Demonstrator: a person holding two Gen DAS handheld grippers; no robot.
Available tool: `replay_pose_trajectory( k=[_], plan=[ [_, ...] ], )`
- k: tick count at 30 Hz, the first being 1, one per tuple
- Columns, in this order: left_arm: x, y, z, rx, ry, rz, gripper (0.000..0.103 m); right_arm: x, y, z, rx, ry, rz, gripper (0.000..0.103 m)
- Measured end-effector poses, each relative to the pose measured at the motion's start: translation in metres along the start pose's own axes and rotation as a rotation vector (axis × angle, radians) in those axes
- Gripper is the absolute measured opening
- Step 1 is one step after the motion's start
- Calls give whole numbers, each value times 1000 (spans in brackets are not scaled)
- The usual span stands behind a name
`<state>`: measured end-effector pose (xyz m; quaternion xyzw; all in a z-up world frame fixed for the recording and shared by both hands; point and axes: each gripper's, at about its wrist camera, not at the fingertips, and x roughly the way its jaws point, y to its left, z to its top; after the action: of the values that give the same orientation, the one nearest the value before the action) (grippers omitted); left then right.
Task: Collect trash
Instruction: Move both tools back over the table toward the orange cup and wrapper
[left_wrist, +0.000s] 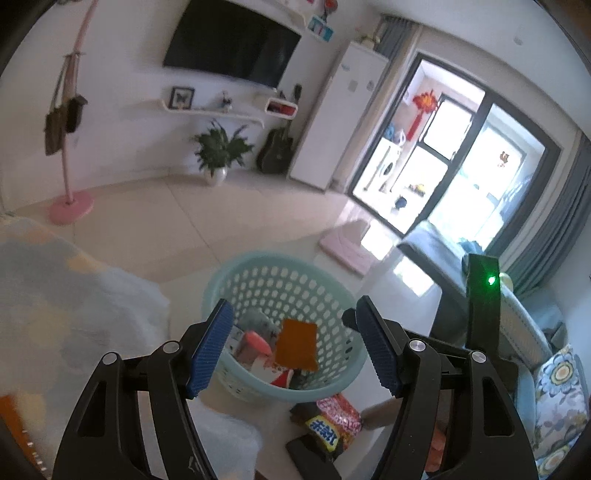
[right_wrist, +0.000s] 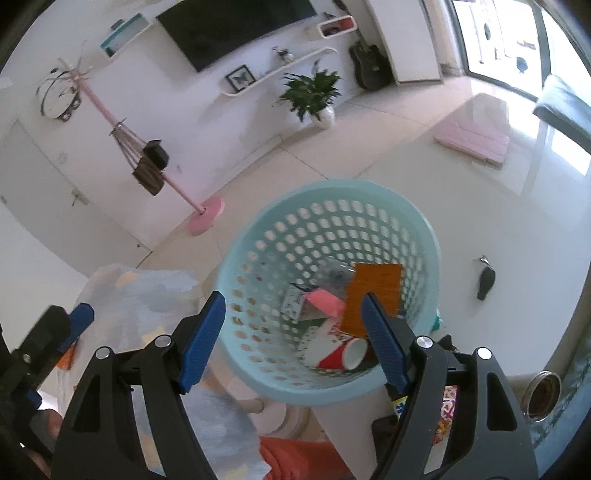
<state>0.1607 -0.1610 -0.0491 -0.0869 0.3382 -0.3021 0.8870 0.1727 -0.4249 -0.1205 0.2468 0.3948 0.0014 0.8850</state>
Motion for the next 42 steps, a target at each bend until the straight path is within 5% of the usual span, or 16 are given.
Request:
replay_pose_trajectory(
  k=[7, 15, 24, 32, 38, 42],
  plan=[
    [-71, 19, -3, 1, -122, 59, 67, -13, 64, -14, -116, -4, 72, 72],
    [-159, 72, -16, -85, -229, 224, 65, -20, 168, -53, -367, 35, 162, 72],
    [-241, 159, -52, -289, -280, 433, 63, -10, 276, -126, -645, 121, 237, 78],
    [-260, 224, -84, -441, -227, 494, 63, 31, 328, -191, -856, 229, 187, 79],
    [-253, 250, -94, -502, -183, 495, 63, 43, 339, -213, -871, 302, 210, 80],
    [-248, 255, -93, -499, -156, 487, 63, 48, 348, -221, -912, 246, 147, 80]
  ],
)
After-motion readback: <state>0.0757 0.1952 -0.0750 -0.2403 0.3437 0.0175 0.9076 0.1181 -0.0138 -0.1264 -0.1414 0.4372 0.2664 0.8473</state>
